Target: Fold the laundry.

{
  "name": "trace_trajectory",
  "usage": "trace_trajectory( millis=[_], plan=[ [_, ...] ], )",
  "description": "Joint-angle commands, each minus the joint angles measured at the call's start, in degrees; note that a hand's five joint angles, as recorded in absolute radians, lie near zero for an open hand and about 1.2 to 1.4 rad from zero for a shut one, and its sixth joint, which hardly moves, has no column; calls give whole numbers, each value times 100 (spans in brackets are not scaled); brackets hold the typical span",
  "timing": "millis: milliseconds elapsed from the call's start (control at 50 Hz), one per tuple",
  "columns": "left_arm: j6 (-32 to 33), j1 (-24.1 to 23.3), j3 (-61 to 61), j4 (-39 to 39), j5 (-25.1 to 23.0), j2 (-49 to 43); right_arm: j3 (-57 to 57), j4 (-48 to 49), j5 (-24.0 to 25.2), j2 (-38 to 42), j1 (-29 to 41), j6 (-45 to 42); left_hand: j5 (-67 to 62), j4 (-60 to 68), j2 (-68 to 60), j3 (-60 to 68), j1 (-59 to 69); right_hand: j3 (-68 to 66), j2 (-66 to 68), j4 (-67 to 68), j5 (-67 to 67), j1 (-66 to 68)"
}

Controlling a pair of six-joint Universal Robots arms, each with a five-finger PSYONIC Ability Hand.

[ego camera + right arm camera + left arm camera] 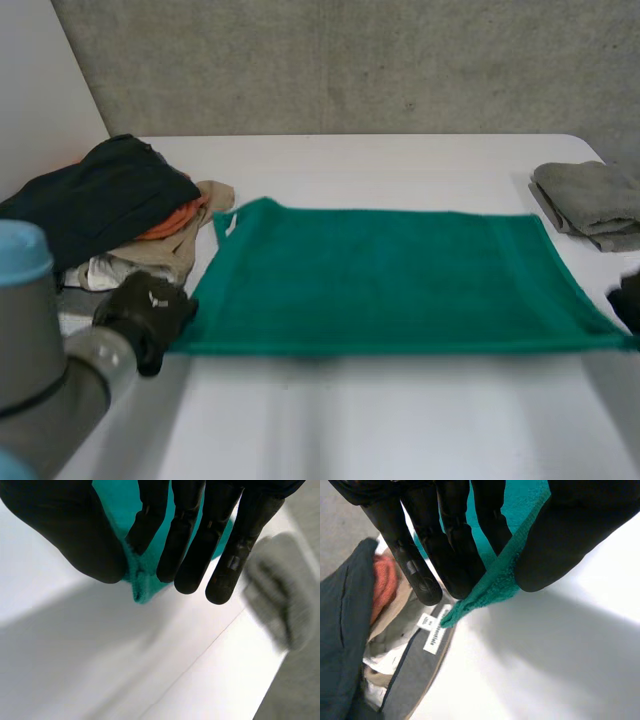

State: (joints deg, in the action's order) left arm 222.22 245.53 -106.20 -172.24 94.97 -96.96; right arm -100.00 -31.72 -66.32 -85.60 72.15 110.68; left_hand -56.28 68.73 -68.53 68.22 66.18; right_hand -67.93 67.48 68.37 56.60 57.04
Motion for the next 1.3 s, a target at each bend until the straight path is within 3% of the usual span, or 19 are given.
trace_trajectory(
  millis=[20, 140, 280, 440, 520, 640, 740, 960, 1180, 1300],
  plan=[
    [243, -470, -288, -45, 21, 109, -344, -318, -57, -115, -334, -556, -1372, 1127, -1147, 1178, 1382, -1207, 1252, 1163, 1340, 2296],
    [260, -497, 301, -573, 66, -981, -169, 482, -136, 428, -18, -73, -1372, 1127, -1147, 1178, 1382, -1207, 1252, 1163, 1340, 2296],
    [331, -427, 1758, -1197, 100, -2177, 770, 1185, -531, 1326, 896, 586, -1372, 1127, -1147, 1178, 1382, -1207, 1252, 1163, 1340, 2296],
    [401, -190, 4263, -2321, 48, -2819, 2931, 2371, -1067, 1695, 1617, 1702, -1372, 1127, -1147, 1178, 1382, -1207, 1252, 1163, 1340, 2296],
    [419, -58, 5406, -3384, -154, -2986, 4091, 3572, -1076, 1713, 1723, 2605, -1372, 1127, -1147, 1178, 1382, -1207, 1252, 1163, 1340, 2296],
    [243, -14, 6260, -4502, -330, -3004, 4279, 5324, -1190, 1599, 1706, 3337, -1372, 1127, -1147, 1178, 1382, -1207, 1252, 1163, 1340, 2296],
    [-73, 48, 6033, -4467, -286, -2934, 4138, 5546, -1366, 1563, 1732, 3373, -1372, 1127, -1147, 1178, 1382, -1207, 1252, 1163, 1340, 2296],
    [-592, -22, 3344, -4520, -409, -2319, 2830, 5028, -972, 1572, 1723, 3390, -1372, 1127, -1147, 1178, 1382, -1207, 1252, 1163, 1340, 2296],
    [-584, -356, 1296, -4511, -453, -2345, 1159, 3841, -374, 1599, 1679, 3154, -1372, 1127, -1147, 1178, 1382, -1207, 1252, 1163, 1340, 2296],
    [-531, -435, 331, -4021, -400, -1609, 729, 2588, -206, 1476, 1197, 2163, -1372, 1127, -1147, 1178, 1382, -1207, 1252, 1163, 1340, 2296]
  ],
)
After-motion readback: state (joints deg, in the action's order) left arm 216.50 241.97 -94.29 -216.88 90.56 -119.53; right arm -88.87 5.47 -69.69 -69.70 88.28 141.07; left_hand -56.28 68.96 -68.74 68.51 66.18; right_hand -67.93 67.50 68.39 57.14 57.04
